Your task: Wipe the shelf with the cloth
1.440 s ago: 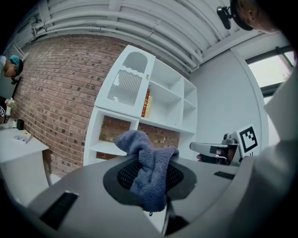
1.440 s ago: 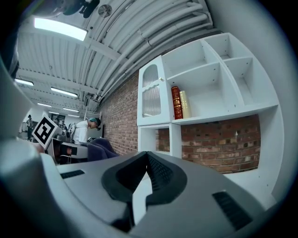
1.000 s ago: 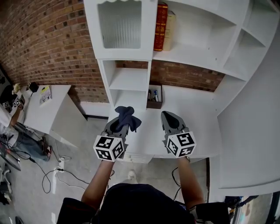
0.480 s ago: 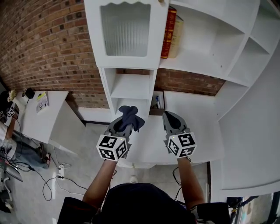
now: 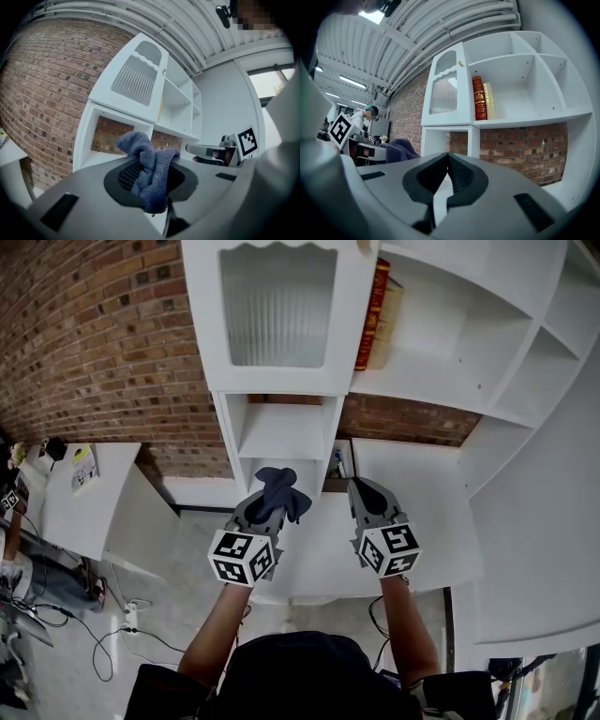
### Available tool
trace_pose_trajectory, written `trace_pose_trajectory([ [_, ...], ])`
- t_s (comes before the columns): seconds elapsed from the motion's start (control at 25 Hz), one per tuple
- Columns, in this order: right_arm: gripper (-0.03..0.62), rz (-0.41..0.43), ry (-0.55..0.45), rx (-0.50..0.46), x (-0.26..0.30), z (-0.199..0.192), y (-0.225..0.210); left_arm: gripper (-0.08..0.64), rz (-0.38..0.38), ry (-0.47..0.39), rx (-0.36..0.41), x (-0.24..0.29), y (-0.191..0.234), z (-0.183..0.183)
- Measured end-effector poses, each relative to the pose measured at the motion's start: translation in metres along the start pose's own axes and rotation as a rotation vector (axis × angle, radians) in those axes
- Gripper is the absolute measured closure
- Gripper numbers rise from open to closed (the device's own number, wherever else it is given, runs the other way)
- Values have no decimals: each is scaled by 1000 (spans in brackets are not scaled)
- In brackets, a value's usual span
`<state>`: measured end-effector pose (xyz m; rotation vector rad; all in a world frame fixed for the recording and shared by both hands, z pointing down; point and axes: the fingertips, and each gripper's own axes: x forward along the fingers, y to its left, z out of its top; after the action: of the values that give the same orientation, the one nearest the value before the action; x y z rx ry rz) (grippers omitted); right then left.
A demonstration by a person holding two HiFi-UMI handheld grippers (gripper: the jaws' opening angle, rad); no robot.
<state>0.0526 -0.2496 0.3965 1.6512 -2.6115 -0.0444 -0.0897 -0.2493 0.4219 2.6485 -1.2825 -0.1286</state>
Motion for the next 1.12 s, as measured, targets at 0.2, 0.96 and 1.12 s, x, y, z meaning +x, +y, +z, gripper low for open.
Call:
trace_pose_trajectory([
  [0.2, 578, -9, 12, -2, 6, -5, 1, 489, -6, 6, -8, 3, 7, -3],
  [0.96, 578, 25, 3, 9, 29, -5, -26, 489, 18, -18, 11, 40, 13, 9],
  [1.12, 578, 34, -4, 7, 37, -2, -38, 491, 23, -24, 20, 55, 14, 14],
])
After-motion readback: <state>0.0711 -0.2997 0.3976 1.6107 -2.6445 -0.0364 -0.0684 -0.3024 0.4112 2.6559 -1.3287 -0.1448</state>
